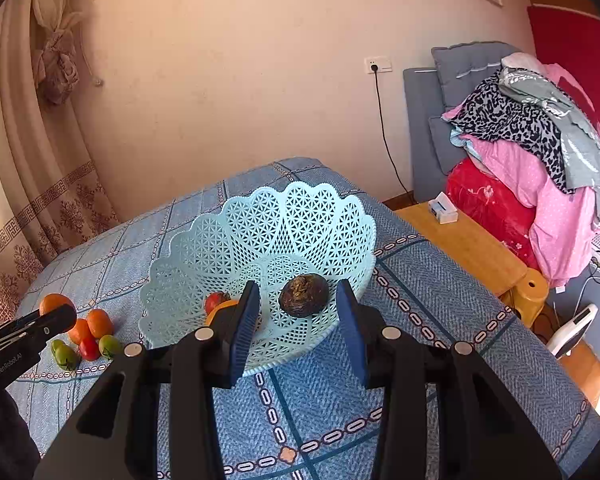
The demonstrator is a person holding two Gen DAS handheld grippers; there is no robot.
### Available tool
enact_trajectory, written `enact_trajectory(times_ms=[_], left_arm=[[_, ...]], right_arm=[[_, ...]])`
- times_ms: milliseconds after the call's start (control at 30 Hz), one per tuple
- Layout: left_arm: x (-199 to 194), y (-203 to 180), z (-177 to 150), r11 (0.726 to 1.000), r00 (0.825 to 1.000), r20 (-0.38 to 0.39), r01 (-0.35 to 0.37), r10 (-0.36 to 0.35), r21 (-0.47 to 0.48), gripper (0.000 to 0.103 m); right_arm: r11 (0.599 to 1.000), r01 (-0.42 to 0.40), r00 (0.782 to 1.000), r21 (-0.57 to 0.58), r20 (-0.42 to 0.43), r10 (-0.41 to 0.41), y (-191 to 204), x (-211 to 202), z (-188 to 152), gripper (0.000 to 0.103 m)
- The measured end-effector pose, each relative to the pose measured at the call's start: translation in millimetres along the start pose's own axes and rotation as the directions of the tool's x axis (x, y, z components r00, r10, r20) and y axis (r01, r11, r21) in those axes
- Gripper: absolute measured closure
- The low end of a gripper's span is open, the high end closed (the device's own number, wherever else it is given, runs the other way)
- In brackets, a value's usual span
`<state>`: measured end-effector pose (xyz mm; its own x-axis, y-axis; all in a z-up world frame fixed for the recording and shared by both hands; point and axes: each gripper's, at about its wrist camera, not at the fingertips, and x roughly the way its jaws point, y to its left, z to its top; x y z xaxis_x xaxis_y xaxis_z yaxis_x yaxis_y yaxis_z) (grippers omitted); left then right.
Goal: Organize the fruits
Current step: 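Carry the orange into the basket and open the left gripper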
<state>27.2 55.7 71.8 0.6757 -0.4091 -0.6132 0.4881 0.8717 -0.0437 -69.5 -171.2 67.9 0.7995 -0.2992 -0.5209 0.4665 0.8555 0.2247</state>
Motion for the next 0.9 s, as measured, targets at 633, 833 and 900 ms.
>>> enact_trajectory(times_ms=[633,833,900], left_arm=[[36.4,-80.7,22.1,0.989,0.992,-0.046,0.122,-0.118,0.089,0.065],[51.4,-87.3,25.2,0.988,0.989,-0.073,0.131,-0.125,0.081,0.059],[53.0,-85.7,26.1,0.99,0.991,-0.066,0.118,-0.114,0.071,0.035]], right_arm=[[1.0,-0.02,0.999,0.023,0.032,0.02,-12.9,-3.5,-9.5,0.062],[0.999,-0.025,0.999,0.032,0.036,0.023,-16.0,-3.7,-10.7,0.062],[0.999,-0.024,0.999,0.032,0.038,0.022,-16.2,-3.7,-10.6,0.062]])
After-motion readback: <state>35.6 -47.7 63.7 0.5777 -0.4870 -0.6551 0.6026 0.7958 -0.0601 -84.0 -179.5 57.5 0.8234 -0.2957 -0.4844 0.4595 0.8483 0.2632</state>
